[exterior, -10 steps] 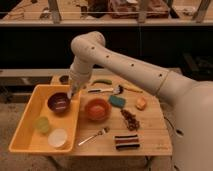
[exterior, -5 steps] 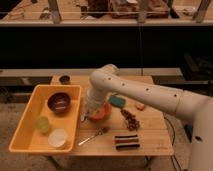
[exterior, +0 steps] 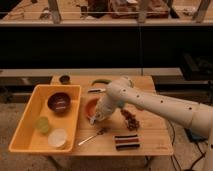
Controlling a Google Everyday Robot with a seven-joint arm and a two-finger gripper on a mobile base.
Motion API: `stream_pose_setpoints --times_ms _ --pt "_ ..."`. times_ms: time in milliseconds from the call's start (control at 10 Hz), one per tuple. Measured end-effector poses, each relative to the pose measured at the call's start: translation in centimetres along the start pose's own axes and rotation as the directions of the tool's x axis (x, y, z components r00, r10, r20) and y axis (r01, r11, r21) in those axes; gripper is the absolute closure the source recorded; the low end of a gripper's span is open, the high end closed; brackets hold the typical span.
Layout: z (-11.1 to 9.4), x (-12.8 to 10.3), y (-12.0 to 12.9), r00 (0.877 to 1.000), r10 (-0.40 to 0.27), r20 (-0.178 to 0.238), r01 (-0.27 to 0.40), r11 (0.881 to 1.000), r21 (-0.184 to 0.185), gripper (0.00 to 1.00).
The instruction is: Place towel in red bowl
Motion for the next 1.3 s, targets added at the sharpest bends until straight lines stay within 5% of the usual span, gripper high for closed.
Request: stream_pose_setpoints --times_ms 400,600,1100,1300 --pt "-4.4 0.1 -5.9 0.999 0.005 -0.034 -0.002 0.997 0.073 0.96" --pt "-5.7 0.4 -7.7 0.999 0.015 -0.048 -0.011 0.997 0.073 0.76" --pt "-2.2 2.7 -8.3 0.997 0.054 -0.048 -0.050 0.995 0.089 0.26" --pt "-2.0 2.9 -8.6 0.997 0.055 -0.050 -0.050 0.994 0.095 0.20"
